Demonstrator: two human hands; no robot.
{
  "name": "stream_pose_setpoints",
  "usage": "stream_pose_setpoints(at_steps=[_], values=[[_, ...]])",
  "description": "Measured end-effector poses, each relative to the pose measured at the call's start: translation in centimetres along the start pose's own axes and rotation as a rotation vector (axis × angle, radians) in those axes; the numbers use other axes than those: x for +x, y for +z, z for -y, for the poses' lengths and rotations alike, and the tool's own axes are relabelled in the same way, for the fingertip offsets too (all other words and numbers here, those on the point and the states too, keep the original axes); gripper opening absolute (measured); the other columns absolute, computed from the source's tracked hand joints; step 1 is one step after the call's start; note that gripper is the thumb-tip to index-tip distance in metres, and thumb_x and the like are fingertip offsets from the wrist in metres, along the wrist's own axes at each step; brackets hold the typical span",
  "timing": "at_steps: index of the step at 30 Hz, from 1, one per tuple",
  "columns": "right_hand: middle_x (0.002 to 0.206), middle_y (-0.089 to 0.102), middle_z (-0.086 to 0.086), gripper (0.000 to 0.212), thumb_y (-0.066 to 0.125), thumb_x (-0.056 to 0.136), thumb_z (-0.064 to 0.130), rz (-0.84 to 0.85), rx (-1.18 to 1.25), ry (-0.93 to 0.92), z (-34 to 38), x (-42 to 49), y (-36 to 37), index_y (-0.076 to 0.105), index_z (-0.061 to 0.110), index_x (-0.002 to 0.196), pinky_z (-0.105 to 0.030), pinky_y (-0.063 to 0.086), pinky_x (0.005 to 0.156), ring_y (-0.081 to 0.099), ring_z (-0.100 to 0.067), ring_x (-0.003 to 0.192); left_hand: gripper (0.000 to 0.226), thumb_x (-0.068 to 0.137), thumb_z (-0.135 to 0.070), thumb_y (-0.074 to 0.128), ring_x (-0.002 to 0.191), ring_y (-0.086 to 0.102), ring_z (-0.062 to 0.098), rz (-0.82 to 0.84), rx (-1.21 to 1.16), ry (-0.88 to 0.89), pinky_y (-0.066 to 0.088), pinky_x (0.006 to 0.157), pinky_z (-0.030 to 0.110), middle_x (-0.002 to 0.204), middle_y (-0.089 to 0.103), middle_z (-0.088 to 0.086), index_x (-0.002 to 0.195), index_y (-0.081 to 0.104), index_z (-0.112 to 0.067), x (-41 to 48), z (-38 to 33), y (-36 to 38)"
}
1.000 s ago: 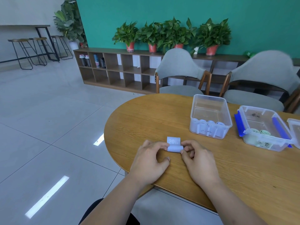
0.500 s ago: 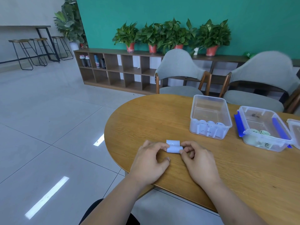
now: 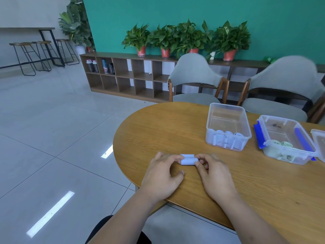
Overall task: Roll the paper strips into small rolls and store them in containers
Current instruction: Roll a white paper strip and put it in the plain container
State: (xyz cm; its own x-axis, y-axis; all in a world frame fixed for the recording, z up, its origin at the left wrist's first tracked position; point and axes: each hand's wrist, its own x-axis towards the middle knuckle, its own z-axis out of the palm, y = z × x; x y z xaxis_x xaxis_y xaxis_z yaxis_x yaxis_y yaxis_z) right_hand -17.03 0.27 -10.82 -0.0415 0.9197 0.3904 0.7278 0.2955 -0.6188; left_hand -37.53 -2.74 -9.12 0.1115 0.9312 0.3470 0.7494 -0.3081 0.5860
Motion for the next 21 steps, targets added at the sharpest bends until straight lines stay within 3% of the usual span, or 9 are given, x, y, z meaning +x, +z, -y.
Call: stream_pose_setpoints(at_steps=[4, 10, 15, 21], values=[[0.090, 0.063, 0.018, 0.015, 0.070, 0.097, 0.032, -0.006, 0.032, 0.009, 0.11, -0.07, -0.19, 0.075, 0.029, 0.111, -0.031, 0.052, 0.080, 0.059, -0.003, 0.085, 0.047, 0.090, -0.045, 0.063, 0.114, 0.043, 0.000, 0.004, 0.041, 0.023, 0.043, 0.104, 0.032, 0.116, 0.061, -0.029, 0.137, 0.062, -0.039, 0.08, 0.02, 0.00], [0.090, 0.063, 0.020, 0.031, 0.082, 0.085, 0.026, 0.013, 0.034, -0.006, 0.38, -0.28, -0.20, 0.066, 0.039, 0.108, -0.024, 0.049, 0.075, 0.057, 0.001, 0.084, 0.051, 0.092, -0.043, 0.063, 0.119, 0.043, 0.002, 0.021, 0.044, 0.016, 0.042, 0.106, 0.033, 0.122, 0.062, -0.028, 0.143, 0.059, -0.038, 0.05, -0.17, -0.08], [0.093, 0.058, 0.019, 0.021, 0.075, 0.093, 0.030, 0.002, -0.001, -0.018, 0.27, -0.14, -0.10, 0.068, 0.037, 0.111, -0.031, 0.052, 0.078, 0.055, -0.004, 0.086, 0.049, 0.093, -0.043, 0.067, 0.119, 0.042, -0.002, 0.013, 0.007, -0.011, 0.044, 0.105, 0.030, 0.119, 0.061, -0.029, 0.141, 0.058, -0.041, 0.01, -0.09, -0.13], [0.098, 0.062, 0.020, 0.017, 0.065, 0.098, 0.042, 0.007, 0.096, -0.091, 0.78, -0.56, -0.72, 0.073, 0.033, 0.111, -0.027, 0.052, 0.082, 0.061, -0.001, 0.092, 0.034, 0.089, -0.050, 0.075, 0.106, 0.048, -0.003, -0.044, -0.014, -0.024, 0.047, 0.095, 0.028, 0.098, 0.064, -0.027, 0.121, 0.066, -0.044, -0.12, -0.11, 0.16]])
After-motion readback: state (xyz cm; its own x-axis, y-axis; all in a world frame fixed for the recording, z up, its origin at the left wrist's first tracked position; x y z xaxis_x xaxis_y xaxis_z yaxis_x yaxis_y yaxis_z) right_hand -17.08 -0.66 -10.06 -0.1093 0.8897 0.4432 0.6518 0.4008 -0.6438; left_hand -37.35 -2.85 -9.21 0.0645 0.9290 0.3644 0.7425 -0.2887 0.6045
